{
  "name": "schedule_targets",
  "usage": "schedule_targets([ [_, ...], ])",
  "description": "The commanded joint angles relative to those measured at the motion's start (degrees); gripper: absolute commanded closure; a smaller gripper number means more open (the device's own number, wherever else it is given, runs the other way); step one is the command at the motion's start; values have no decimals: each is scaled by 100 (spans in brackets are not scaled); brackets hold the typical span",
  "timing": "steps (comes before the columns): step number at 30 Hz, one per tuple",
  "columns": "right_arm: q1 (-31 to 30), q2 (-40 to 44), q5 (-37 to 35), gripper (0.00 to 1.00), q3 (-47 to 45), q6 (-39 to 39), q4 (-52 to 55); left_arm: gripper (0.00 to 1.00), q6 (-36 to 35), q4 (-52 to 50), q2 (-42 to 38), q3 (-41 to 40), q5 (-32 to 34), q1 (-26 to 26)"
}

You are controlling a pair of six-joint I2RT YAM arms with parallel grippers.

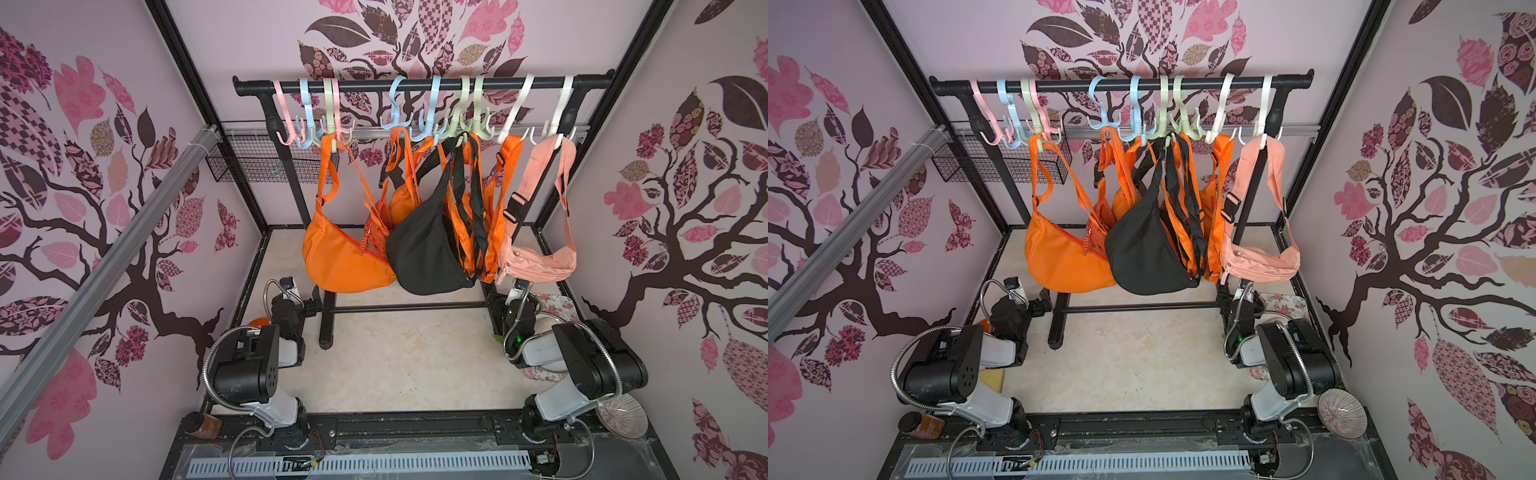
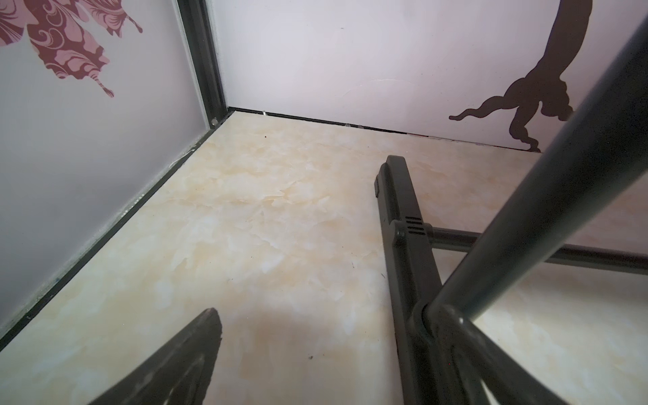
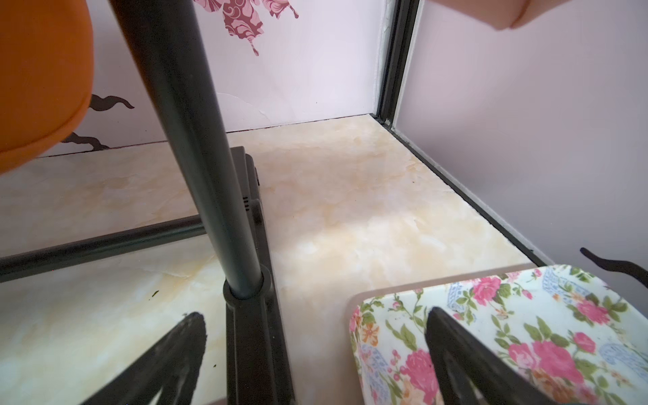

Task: Hang the bag on a hook
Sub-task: Reset both arms

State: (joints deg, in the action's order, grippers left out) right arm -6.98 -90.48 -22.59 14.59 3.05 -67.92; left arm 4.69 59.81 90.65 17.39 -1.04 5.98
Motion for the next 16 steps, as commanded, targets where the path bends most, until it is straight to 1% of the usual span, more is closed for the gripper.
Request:
schedule_targets([
  [1,32,109,18,0,97,54,-29,3,6,-22,27,141,-4,-42],
  [3,34,109,17,0,97,55,-35,3,-69,-244,22,243,94,-126],
  [6,35,109,18,0,102,55,-35,3,-350,-563,28,416,-179,-251],
  [7,35,109,17,0,97,55,-31,3,-367,-590,24,418,-106,-288],
  [12,33,71,22,0,138,68,32,3,-376,-486,9,351,-136,-288],
  [16,118,122,166,0,136,109,104,3,-387,-552,20,398,-140,-289],
])
